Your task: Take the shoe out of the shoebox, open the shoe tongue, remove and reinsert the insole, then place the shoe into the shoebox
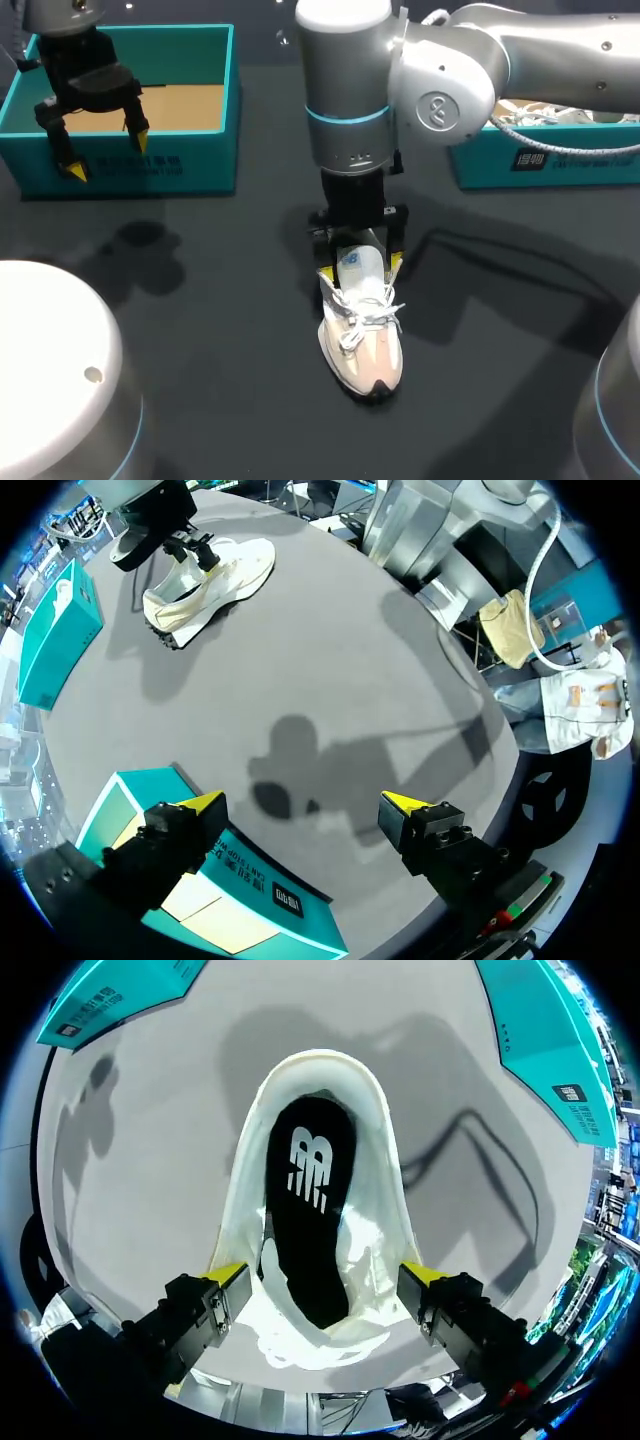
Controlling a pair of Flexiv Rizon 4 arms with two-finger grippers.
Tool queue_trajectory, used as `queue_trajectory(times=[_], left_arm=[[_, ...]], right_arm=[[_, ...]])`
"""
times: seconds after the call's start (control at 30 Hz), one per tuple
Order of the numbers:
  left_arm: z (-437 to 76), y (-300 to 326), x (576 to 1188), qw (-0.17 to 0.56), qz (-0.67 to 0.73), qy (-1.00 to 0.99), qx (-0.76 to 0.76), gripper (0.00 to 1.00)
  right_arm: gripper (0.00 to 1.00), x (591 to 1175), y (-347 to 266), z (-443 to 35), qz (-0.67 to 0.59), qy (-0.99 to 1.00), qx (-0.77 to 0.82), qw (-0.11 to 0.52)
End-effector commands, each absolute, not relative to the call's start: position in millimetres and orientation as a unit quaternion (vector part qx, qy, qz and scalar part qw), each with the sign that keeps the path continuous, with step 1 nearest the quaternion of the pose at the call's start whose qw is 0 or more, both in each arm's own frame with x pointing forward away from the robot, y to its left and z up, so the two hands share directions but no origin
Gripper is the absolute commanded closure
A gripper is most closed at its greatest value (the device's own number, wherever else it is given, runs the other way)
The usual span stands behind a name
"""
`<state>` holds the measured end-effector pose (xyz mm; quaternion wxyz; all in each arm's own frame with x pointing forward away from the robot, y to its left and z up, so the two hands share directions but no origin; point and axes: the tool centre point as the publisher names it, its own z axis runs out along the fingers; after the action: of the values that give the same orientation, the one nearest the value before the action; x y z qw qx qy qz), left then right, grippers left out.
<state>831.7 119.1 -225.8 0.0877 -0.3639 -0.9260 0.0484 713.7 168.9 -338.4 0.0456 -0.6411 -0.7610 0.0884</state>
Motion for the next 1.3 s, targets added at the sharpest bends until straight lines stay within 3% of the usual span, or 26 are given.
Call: queue_trajectory(times=[0.03, 0.17, 0.27, 0.47, 1.0, 1.27, 1.3], left_arm=[[-225, 120, 830, 0.087, 0.047, -0.926, -0.364, 0.00], [-225, 120, 830, 0.087, 0.047, -0.926, -0.364, 0.00], [-225, 120, 830, 0.087, 0.047, -0.926, -0.364, 0.00], [-225, 120, 830, 0.087, 0.047, -0.926, -0.364, 0.00], [-225, 120, 830, 0.087, 0.047, -0.926, -0.364, 0.00], [-225, 120, 830, 0.087, 0.047, -0.926, -0.364, 0.00], [-225, 120, 830, 0.087, 0.047, -0.926, -0.364, 0.00]], right_arm=[[0.00, 708, 168, -336, 0.090, -0.756, -0.648, 0.041], [0.01, 705, 168, -335, 0.082, -0.754, -0.650, 0.038], [0.11, 703, 169, -333, 0.075, -0.754, -0.652, 0.037], [0.04, 697, 165, -328, 0.070, -0.749, -0.658, 0.036], [0.05, 647, 155, -310, 0.057, -0.727, -0.684, 0.026], [0.10, 615, 146, -300, 0.039, -0.715, -0.698, 0.023], [0.17, 612, 146, -298, 0.036, -0.715, -0.698, 0.022]])
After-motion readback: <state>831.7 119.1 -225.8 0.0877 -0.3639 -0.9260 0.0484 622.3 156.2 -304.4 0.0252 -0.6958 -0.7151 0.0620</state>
